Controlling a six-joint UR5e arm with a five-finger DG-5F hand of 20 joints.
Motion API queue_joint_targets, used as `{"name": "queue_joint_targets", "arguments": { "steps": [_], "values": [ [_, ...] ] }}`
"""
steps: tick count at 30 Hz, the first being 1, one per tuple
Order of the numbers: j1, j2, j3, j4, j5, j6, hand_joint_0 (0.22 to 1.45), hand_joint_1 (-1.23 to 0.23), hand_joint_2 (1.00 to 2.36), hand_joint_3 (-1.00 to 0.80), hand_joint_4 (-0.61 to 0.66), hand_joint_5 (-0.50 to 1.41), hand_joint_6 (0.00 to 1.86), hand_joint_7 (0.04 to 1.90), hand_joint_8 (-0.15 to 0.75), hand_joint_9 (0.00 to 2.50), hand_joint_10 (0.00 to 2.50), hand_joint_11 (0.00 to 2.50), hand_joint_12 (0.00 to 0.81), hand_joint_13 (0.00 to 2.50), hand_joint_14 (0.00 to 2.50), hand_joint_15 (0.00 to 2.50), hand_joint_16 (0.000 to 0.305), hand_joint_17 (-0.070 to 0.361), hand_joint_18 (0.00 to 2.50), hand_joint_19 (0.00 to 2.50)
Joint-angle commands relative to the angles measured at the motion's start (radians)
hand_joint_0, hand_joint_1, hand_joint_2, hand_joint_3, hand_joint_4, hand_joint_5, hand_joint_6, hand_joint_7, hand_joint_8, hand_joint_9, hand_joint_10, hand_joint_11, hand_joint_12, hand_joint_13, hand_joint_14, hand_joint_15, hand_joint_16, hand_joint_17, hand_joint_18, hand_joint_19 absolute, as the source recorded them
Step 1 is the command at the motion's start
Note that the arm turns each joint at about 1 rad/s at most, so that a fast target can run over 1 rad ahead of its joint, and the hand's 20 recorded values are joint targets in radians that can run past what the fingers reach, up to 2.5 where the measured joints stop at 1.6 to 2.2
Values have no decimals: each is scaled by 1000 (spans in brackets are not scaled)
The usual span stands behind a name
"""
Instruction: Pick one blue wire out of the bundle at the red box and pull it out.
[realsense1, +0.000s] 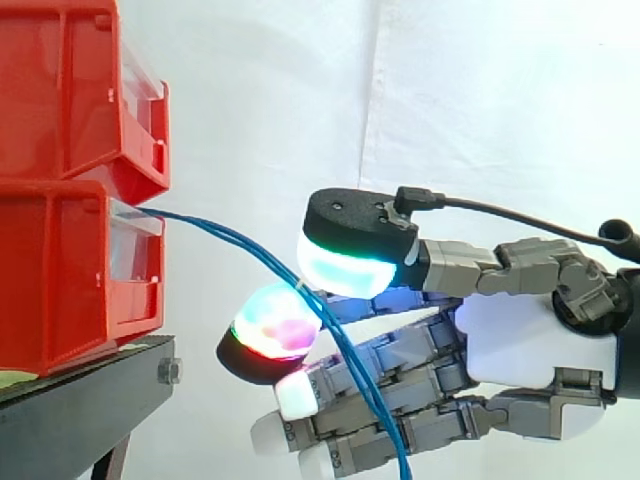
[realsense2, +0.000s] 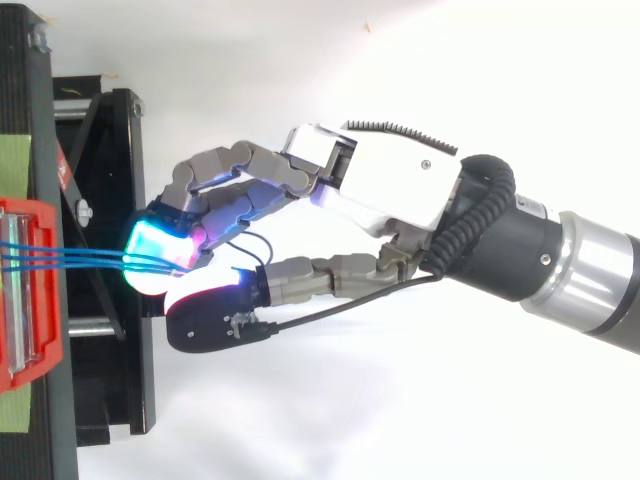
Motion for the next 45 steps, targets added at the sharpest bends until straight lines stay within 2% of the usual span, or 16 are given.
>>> {"name": "queue_joint_targets", "arguments": {
  "steps": [1, 12, 27, 34, 45],
  "values": [
    [-2, 5, -1, -29, 0, 2, 566, -664, 1014, -307, 252, -159, 872, 964, 373, 829, 10, 489, 443, 625, 7, 247, 62, 140, 546, 273],
    [-6, 10, -1, -39, 0, 4, 584, -755, 1017, -204, 216, -161, 885, 1002, 372, 837, 13, 502, 442, 652, 8, 254, 61, 138, 595, 269],
    [-19, 31, 1, -67, 0, -1, 591, -772, 1016, -215, 213, -163, 891, 986, 367, 836, 12, 504, 441, 660, 8, 256, 61, 138, 611, 276],
    [-23, 57, 1, -133, -2, -2, 595, -773, 1016, -224, 212, -164, 892, 975, 368, 850, 13, 529, 441, 671, 8, 264, 61, 138, 612, 273],
    [-23, 80, 1, -171, 0, -4, 654, -845, 1013, -306, 197, -171, 890, 1019, 370, 860, 13, 548, 448, 735, 8, 267, 61, 137, 708, 261]
  ]
}}
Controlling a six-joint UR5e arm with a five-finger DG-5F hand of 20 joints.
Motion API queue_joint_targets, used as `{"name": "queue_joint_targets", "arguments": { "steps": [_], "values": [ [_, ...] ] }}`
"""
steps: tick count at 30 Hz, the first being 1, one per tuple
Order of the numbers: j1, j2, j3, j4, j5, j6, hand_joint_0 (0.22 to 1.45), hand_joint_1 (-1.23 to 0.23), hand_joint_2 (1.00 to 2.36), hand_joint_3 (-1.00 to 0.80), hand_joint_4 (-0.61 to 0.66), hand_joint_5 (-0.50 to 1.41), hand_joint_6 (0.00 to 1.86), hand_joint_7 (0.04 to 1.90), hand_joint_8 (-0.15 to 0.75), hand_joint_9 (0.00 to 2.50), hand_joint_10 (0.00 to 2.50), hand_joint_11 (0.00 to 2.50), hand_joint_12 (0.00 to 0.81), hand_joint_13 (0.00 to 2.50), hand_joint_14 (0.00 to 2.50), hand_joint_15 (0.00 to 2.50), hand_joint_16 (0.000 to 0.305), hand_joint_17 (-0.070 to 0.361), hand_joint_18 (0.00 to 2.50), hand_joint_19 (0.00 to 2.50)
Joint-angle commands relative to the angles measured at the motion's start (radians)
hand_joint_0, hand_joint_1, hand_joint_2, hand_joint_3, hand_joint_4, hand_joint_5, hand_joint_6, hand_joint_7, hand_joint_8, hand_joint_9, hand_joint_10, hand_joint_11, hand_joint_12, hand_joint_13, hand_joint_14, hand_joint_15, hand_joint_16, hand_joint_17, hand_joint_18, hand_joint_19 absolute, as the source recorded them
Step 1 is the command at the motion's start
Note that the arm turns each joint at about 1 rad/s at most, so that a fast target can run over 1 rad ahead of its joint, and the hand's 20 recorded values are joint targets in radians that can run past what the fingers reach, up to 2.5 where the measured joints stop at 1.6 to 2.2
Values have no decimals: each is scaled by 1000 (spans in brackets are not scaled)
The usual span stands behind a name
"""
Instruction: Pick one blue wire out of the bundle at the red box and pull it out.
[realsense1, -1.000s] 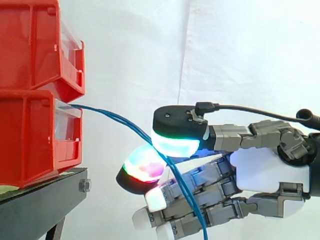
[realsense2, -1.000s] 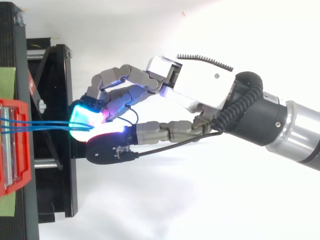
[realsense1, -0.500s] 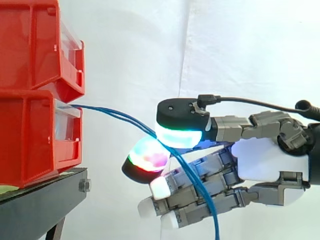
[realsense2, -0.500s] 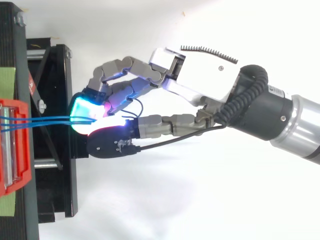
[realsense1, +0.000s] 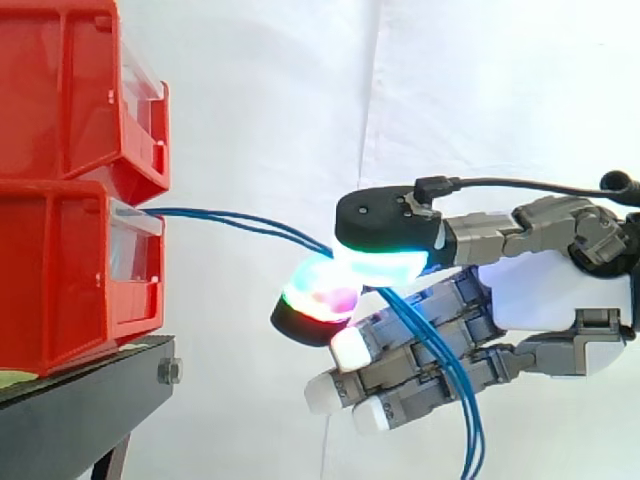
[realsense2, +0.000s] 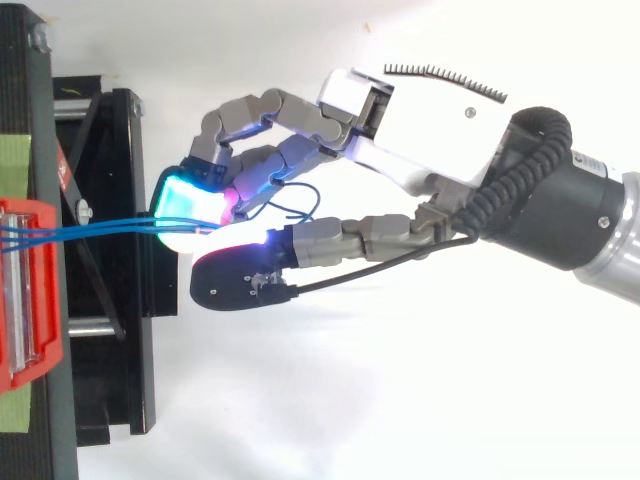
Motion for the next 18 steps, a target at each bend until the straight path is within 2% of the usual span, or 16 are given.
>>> {"name": "queue_joint_targets", "arguments": {
  "steps": [1, 6, 8, 9, 12, 15, 18],
  "values": [
    [0, 11, 0, -17, 2, -1, 658, -847, 1014, -312, 202, -171, 890, 1028, 375, 867, 13, 539, 451, 738, 8, 264, 61, 137, 717, 259],
    [0, 24, 0, -46, 0, -1, 675, -854, 1011, -344, 216, -171, 890, 1054, 383, 879, 13, 553, 452, 750, 9, 272, 61, 137, 733, 256],
    [0, 22, 0, -49, 0, -1, 654, -856, 1010, -355, 269, -170, 889, 1049, 379, 881, 13, 550, 451, 749, 9, 279, 61, 137, 732, 266],
    [0, 24, 0, -49, 0, -1, 626, -831, 1009, -363, 334, -164, 878, 1074, 384, 894, 13, 552, 453, 745, 9, 279, 61, 137, 716, 281],
    [0, 24, -1, -49, 0, -1, 593, -772, 1008, -386, 382, -160, 876, 1015, 388, 905, 11, 547, 457, 739, 9, 291, 62, 138, 695, 302],
    [0, 24, 0, -49, 0, -1, 585, -707, 1005, -433, 337, -146, 848, 1057, 390, 916, 11, 542, 457, 751, 9, 297, 61, 138, 701, 318],
    [0, 22, 0, -49, 0, -1, 597, -709, 1009, -386, 293, -145, 852, 1069, 390, 920, 13, 549, 455, 755, 9, 292, 61, 137, 704, 319]
  ]
}}
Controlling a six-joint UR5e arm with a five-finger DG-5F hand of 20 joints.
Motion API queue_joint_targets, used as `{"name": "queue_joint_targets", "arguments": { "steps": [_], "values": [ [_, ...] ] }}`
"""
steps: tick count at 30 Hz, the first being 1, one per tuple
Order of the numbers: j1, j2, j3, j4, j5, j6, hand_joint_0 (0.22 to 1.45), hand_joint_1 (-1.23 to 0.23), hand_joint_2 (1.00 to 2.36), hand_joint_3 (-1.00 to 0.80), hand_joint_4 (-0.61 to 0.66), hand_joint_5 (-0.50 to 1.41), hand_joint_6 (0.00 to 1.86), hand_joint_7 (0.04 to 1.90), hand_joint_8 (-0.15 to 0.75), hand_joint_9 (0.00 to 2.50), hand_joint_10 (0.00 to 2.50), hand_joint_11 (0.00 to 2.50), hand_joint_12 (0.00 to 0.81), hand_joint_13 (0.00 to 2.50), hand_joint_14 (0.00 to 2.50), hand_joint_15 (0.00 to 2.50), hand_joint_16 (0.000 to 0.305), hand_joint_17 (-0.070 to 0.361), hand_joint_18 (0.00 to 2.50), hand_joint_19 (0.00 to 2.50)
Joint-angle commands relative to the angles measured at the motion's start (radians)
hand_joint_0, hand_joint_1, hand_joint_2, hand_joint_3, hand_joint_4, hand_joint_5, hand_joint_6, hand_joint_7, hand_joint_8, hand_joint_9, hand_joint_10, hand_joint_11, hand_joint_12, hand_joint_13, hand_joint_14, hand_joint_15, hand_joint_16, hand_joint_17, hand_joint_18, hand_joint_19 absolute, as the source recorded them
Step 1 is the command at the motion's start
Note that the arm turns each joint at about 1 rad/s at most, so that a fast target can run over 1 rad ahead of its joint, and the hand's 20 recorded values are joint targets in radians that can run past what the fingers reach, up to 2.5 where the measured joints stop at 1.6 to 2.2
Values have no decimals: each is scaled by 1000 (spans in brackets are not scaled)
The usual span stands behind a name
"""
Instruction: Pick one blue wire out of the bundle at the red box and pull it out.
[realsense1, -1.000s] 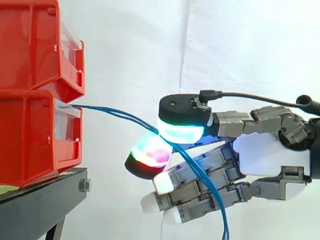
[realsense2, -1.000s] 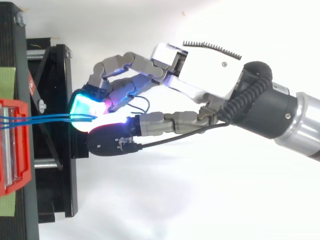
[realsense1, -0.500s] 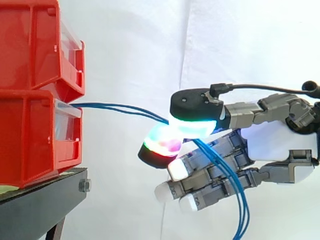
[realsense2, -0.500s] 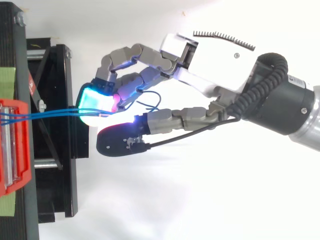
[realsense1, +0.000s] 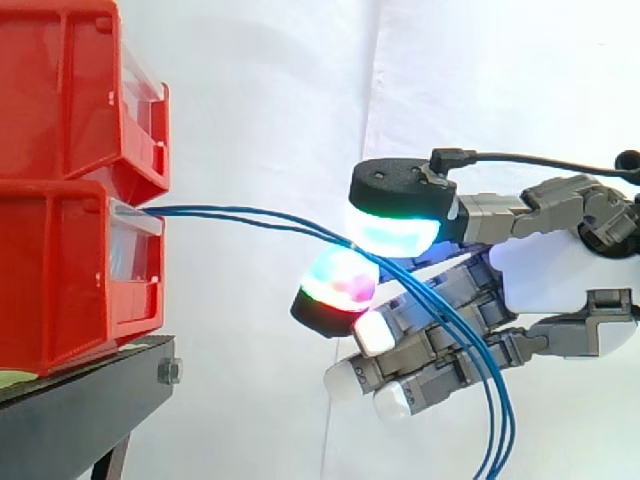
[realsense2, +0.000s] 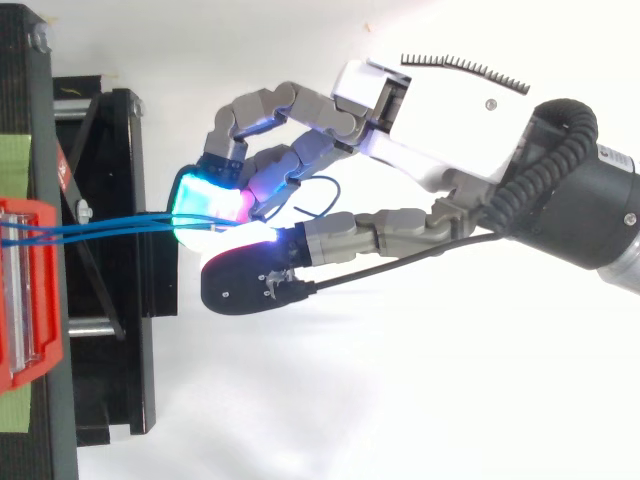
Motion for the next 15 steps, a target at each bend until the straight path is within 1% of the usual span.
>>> {"name": "queue_joint_targets", "arguments": {
  "steps": [1, 5, 6, 7, 9, 12, 15],
  "values": [
    [0, -1, 0, 0, 0, 0, 602, -712, 1010, -368, 292, -144, 857, 1080, 389, 923, 14, 552, 454, 760, 9, 294, 61, 137, 708, 322],
    [2, -1, -1, 1, 0, 0, 609, -739, 1014, -299, 264, -147, 875, 1094, 393, 925, 12, 566, 454, 770, 9, 300, 61, 136, 719, 313],
    [2, 0, 0, 1, 0, 0, 614, -758, 1015, -277, 258, -147, 876, 1112, 393, 925, 12, 563, 454, 771, 9, 301, 60, 135, 724, 313],
    [2, 0, 0, 1, 0, 0, 619, -787, 1016, -247, 236, -148, 890, 1091, 394, 926, 12, 572, 453, 772, 9, 298, 60, 135, 730, 312],
    [2, 0, -1, 1, 0, 0, 616, -812, 1017, -204, 215, -149, 891, 1129, 394, 925, 14, 576, 453, 774, 9, 295, 60, 135, 735, 304],
    [2, 0, -1, 1, 0, 0, 629, -841, 1018, -194, 190, -153, 900, 1148, 389, 922, 14, 576, 453, 774, 11, 299, 60, 135, 740, 299],
    [2, 0, 0, 1, 0, 3, 655, -880, 1017, -221, 163, -163, 918, 1092, 383, 901, 12, 576, 449, 774, 9, 301, 60, 135, 746, 282]
  ]
}}
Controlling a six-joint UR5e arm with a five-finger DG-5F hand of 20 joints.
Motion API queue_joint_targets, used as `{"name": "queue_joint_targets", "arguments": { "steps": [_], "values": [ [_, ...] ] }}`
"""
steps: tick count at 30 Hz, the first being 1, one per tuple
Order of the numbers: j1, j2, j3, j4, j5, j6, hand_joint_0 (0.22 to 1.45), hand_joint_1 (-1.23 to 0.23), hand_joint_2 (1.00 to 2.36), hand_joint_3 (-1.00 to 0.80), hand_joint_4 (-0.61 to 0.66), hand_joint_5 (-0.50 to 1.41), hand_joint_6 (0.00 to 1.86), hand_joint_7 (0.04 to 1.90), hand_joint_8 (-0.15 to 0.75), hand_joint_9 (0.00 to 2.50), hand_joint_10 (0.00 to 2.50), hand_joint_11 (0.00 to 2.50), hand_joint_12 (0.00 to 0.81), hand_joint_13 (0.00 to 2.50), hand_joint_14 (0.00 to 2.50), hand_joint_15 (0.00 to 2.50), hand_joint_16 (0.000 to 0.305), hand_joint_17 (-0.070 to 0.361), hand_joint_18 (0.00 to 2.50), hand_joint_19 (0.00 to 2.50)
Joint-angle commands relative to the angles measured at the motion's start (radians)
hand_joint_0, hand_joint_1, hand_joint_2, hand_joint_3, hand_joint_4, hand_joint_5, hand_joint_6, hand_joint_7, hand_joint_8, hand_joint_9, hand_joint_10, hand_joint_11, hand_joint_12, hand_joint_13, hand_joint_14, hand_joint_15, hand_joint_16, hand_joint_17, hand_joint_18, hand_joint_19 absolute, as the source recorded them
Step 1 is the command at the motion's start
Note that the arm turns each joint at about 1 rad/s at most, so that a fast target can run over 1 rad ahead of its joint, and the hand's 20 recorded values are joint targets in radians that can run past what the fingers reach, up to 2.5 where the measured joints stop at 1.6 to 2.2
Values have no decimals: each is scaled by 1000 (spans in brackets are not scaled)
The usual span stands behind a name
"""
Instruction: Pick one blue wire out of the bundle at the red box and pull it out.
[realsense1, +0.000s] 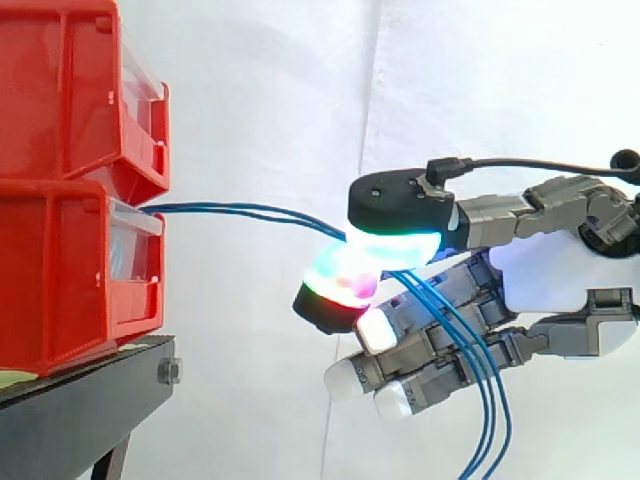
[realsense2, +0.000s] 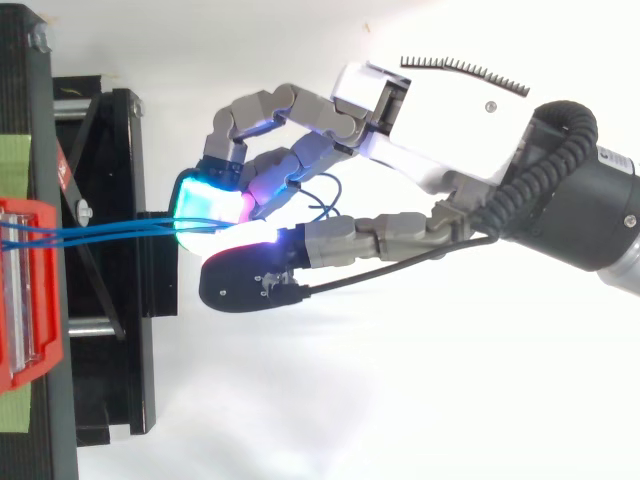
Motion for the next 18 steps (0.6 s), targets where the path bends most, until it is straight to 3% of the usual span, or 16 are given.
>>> {"name": "queue_joint_targets", "arguments": {
  "steps": [1, 5, 8, 11, 13, 18],
  "values": [
    [0, 0, 0, 0, 0, 3, 662, -885, 1017, -242, 156, -166, 918, 1075, 385, 901, 14, 582, 449, 774, 10, 301, 60, 135, 747, 281],
    [2, 0, 0, -2, 0, 4, 695, -910, 1011, -355, 162, -178, 919, 1040, 370, 865, 12, 587, 447, 769, 10, 303, 60, 136, 753, 261],
    [2, 0, 0, -2, 0, 4, 726, -929, 1002, -474, 242, -185, 919, 1003, 367, 854, 14, 594, 445, 768, 11, 296, 60, 136, 763, 260],
    [2, 0, 0, -2, 0, 4, 634, -865, 1000, -500, 291, -181, 915, 954, 371, 870, 14, 584, 446, 762, 10, 307, 60, 136, 758, 287],
    [2, 0, -1, -2, 0, 4, 556, -717, 1000, -500, 303, -170, 892, 1007, 383, 899, 14, 584, 459, 762, 10, 312, 63, 141, 733, 326],
    [2, 0, 0, -2, 0, 4, 583, -641, 1005, -431, 282, -160, 883, 1033, 394, 934, 12, 575, 459, 769, 11, 320, 62, 139, 728, 352]
  ]
}}
